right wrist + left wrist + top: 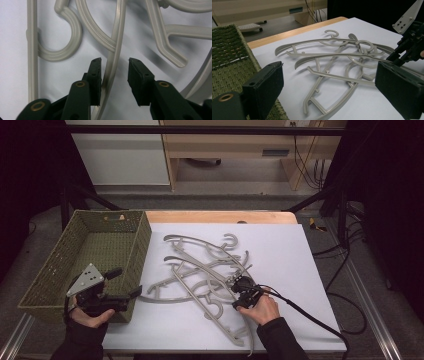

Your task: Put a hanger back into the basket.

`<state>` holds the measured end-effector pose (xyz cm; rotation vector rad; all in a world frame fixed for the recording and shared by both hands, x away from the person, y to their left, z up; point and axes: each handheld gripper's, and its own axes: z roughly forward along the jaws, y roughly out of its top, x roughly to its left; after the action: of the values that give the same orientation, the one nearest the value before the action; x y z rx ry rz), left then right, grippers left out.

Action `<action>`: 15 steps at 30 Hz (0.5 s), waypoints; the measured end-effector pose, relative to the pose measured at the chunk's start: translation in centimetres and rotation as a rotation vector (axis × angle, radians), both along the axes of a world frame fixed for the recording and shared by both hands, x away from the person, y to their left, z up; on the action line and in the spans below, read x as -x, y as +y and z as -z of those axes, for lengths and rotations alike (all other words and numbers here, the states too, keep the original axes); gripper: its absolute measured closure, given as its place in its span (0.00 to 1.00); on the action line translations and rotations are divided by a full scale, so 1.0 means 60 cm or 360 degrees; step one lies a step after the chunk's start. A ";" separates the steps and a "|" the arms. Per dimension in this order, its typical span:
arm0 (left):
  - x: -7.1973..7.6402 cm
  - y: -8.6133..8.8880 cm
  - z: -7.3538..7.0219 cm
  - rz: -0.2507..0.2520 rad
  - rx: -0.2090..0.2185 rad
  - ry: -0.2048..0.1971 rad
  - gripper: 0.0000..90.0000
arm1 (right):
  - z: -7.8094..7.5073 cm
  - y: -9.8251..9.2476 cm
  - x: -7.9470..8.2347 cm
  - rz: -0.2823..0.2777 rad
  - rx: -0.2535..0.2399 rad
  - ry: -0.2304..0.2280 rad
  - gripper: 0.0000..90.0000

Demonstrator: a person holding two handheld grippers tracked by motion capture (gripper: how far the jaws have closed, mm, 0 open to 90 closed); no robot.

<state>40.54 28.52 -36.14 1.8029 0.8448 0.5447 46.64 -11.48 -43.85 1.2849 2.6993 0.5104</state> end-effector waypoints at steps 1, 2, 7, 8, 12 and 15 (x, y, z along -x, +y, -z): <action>0.000 0.000 0.000 0.0001 -0.0001 0.0000 0.09 | 0.001 0.000 -0.001 0.0003 -0.0020 0.0009 0.77; 0.000 -0.001 0.000 0.0002 -0.0001 0.0001 0.09 | 0.001 0.000 -0.001 0.0005 -0.0017 0.0009 0.78; 0.000 -0.002 0.000 0.0004 -0.0002 0.0002 0.09 | 0.002 0.000 -0.003 0.0018 -0.0057 0.0037 0.86; 0.001 -0.002 0.000 0.0004 -0.0005 0.0000 0.09 | 0.001 -0.001 -0.004 0.0041 -0.0061 0.0042 0.87; 0.001 -0.003 0.000 0.0004 -0.0008 -0.0002 0.09 | -0.001 -0.003 -0.004 0.0087 -0.0057 0.0025 0.91; 0.001 -0.003 0.000 0.0003 -0.0011 -0.0004 0.09 | -0.005 -0.004 -0.002 0.0097 -0.0106 0.0056 0.91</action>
<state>40.47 28.36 -36.14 1.8088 0.8404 0.5493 46.76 -11.69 -43.53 1.4015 2.6829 0.5810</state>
